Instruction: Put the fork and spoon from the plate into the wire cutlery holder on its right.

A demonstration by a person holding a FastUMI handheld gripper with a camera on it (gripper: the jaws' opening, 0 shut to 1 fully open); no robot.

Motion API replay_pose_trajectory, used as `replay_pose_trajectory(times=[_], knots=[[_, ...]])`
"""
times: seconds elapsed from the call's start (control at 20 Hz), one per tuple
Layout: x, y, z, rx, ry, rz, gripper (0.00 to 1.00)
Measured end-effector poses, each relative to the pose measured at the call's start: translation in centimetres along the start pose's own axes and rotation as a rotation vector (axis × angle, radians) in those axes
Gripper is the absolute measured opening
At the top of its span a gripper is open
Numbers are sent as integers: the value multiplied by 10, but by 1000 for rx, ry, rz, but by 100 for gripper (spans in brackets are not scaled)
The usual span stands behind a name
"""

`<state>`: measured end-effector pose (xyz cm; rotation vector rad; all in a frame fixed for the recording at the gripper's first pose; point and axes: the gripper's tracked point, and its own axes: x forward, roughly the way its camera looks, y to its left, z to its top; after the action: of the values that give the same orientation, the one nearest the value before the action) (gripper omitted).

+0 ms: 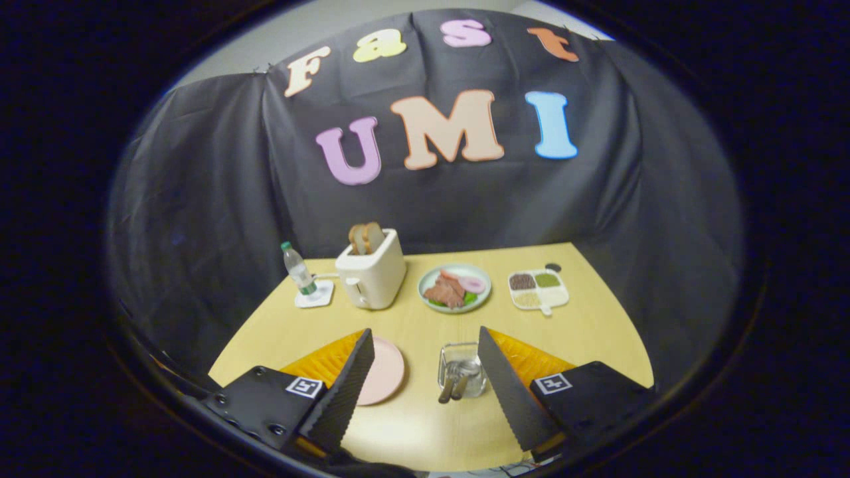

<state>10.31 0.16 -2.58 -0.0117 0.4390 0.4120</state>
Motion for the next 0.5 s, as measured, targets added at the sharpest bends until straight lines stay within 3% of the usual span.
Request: replay_pose_trajectory(times=[0.25,0.5], knots=[[-11,17,53,-4,-203,-5,99],[-18,29,68,-26,-303,-21,99]])
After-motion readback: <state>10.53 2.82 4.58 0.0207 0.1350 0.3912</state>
